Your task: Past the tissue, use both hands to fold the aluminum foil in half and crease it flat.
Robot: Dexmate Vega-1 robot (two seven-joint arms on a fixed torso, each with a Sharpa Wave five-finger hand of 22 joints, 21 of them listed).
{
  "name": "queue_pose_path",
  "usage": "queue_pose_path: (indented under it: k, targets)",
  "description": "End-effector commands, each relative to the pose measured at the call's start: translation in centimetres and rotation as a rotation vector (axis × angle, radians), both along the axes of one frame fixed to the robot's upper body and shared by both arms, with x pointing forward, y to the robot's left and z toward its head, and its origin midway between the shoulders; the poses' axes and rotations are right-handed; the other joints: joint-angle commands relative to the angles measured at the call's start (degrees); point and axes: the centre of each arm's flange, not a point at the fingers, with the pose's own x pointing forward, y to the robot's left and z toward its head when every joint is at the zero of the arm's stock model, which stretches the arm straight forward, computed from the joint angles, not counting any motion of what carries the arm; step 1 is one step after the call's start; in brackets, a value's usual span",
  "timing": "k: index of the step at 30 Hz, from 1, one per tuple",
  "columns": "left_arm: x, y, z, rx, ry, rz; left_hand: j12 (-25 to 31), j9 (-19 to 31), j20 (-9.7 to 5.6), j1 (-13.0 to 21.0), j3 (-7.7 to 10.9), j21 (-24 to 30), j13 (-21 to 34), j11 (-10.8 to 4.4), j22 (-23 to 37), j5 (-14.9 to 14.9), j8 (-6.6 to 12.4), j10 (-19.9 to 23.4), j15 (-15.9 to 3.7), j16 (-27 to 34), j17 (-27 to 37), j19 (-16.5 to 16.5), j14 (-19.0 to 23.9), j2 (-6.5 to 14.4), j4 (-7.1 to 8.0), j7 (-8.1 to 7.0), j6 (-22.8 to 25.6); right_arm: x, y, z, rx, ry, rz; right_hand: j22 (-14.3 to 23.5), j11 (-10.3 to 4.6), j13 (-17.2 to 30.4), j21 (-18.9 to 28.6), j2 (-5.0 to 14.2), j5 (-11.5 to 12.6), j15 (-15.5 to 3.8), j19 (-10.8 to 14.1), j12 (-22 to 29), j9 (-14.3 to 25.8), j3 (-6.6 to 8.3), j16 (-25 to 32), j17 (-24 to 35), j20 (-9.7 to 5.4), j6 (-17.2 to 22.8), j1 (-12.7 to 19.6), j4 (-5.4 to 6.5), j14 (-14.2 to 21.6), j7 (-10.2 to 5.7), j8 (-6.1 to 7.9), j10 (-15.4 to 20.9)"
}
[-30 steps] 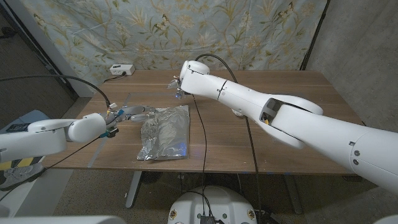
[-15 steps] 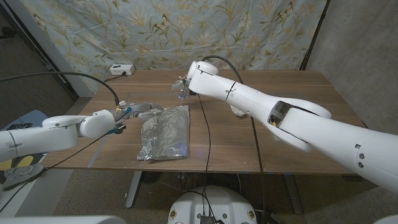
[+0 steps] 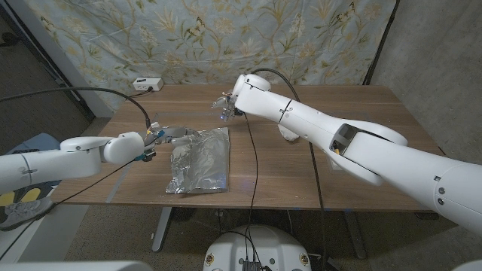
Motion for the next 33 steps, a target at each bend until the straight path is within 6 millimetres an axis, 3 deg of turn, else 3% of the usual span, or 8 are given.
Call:
queue_pose_path:
  k: [1, 19, 33]
  targets:
    - [-0.1, 0.9, -0.6, 0.030, 0.036, 0.028, 0.35, 0.09, -0.12, 0.31, -0.18, 0.30, 0.18, -0.27, 0.07, -0.40, 0.52, 0.48, -0.07, 0.35, -0.06, 0.02, 0.35, -0.28, -0.07, -0.16, 0.44, 0.5, -0.8, 0.1, 0.011, 0.002, -0.021, 0.23, -0.08, 0.16, 0.18, -0.29, -0.24, -0.24, 0.56, -0.16, 0.01, 0.17, -0.16, 0.18, -0.05, -0.27, 0.29, -0.12, 0.10, -0.07, 0.21, -0.20]
    - [0.3, 0.3, -2.7, 0.081, 0.001, 0.056, 0.74, 0.10, -0.10, 0.41, -0.57, 0.41, 0.19, -0.26, 0.09, -0.63, 0.75, 1.55, -0.09, 0.68, 0.01, 0.38, 1.43, -0.01, -0.08, 0.12, 1.23, 0.0, -1.9, -1.0, 0.028, -0.005, -0.027, 0.22, -0.40, 0.33, 0.14, 0.07, -0.40, -0.68, 0.63, -0.04, 0.02, 0.49, -0.32, 0.22, -0.09, -0.02, 0.13, -0.20, 0.22, -0.40, 0.44, -0.04]
    - [0.6, -0.1, -3.0, 0.080, -0.001, 0.057, 0.70, 0.11, -0.22, 0.35, -0.71, 0.43, 0.20, -0.36, 0.10, -0.71, 0.71, 1.64, -0.24, 0.59, 0.01, 0.51, 1.62, -0.09, -0.02, -0.02, 1.42, -2.9, -1.7, -2.2, -0.021, -0.157, -0.023, 0.20, -2.07, -0.22, 0.48, -0.16, -0.73, -2.53, 2.08, -0.95, 0.01, 1.10, -0.81, 0.07, -0.46, 1.25, 0.88, -1.17, -0.12, -2.22, 0.90, -1.13]
